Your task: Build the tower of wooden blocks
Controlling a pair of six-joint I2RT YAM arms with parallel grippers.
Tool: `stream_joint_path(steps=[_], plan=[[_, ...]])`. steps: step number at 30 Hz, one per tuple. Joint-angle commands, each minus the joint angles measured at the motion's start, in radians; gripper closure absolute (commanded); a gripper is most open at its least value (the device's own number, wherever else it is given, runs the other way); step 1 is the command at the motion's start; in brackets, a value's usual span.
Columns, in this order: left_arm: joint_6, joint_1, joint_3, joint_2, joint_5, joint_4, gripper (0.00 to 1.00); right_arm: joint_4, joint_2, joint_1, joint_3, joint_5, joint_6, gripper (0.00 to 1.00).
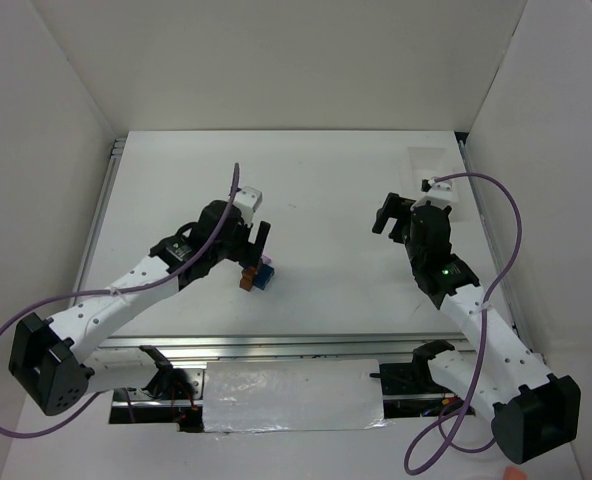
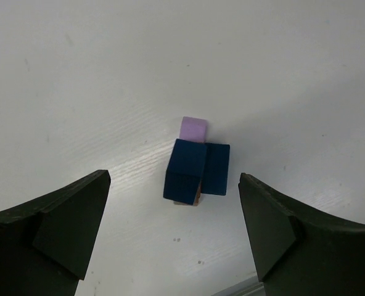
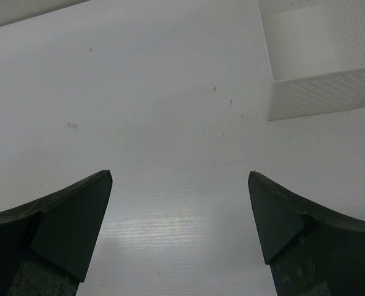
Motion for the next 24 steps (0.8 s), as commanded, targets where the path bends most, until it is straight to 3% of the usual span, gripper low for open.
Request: stream_joint_path(steps=[1,4,11,18,24], plan=[[-0.209,0.004,0.077,-0.037,-0.211,-0.114,0.01,0.005,-0.012,-0.005,0.005,0.008,0.003,0.0],[-0.352,0.003,0.065,-0.104,-0.377,-0.186,0.01,-0.017,-0.007,-0.008,0.018,0.004,0.015,0.0],[-0.397,0.003,-0.028,-0.221,-0.301,-0.157,0.01,-0.069,-0.036,-0.009,0.037,-0.02,0.047,0.0],[-0.53,0.003,-0.009,-0.25,-0.427,-0.263,0.01,-0.15,-0.097,-0.009,0.074,-0.003,0.084,0.0],[-0.449,0.001,-0.068,-0.293,-0.365,-0.18,0.01,-0.168,-0.145,-0.009,0.061,-0.039,0.087,0.0]])
